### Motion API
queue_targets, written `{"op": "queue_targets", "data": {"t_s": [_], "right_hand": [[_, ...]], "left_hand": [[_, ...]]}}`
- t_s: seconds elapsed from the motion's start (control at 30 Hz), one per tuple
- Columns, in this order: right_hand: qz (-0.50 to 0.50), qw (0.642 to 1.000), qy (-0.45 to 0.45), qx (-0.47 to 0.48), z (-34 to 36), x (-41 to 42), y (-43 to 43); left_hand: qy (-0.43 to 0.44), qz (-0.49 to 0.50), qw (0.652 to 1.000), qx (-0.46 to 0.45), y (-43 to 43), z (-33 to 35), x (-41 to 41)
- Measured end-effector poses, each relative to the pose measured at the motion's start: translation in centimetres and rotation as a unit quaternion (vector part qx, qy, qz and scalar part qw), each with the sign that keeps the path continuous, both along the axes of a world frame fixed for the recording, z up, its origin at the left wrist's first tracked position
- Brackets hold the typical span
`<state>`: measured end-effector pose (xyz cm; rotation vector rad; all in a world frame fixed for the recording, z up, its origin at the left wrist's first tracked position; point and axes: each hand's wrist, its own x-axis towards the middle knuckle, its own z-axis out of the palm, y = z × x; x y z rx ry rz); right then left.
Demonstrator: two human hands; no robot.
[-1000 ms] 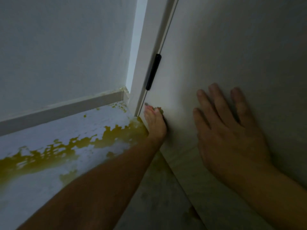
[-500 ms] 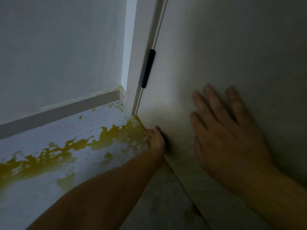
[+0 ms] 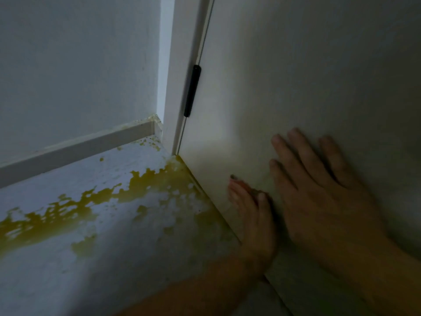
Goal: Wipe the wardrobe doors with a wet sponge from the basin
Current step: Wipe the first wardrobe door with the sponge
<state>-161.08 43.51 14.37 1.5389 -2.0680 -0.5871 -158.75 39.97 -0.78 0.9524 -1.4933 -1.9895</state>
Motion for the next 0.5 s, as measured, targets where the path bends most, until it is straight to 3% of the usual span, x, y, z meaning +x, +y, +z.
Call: {"op": "queue_targets", "data": {"t_s": [0.07,0.13,0.23,0.43,0.5], "right_hand": [[0.01,1.0,0.021,-0.015,0.6,0.2,1.6],[0.01,0.999,0.036,-0.032,1.2,0.3,3.2],[-0.002,0.998,0.054,-0.031,1.7,0.5,5.2],[-0.02,0.997,0.059,-0.04,2.2,1.2,8.4],[-0.022,0.997,0.058,-0.044,2.3,1.2,9.1]], "left_hand": [[0.048,-0.032,0.993,-0.105,0.9,2.1,1.2],[0.021,0.012,0.986,-0.165,-2.6,1.0,-0.4],[-0.001,0.041,0.976,-0.215,-6.7,0.4,-2.0],[0.064,-0.024,0.964,-0.257,1.3,2.5,0.5],[0.07,0.0,0.961,-0.267,0.0,4.0,-0.5]]}}
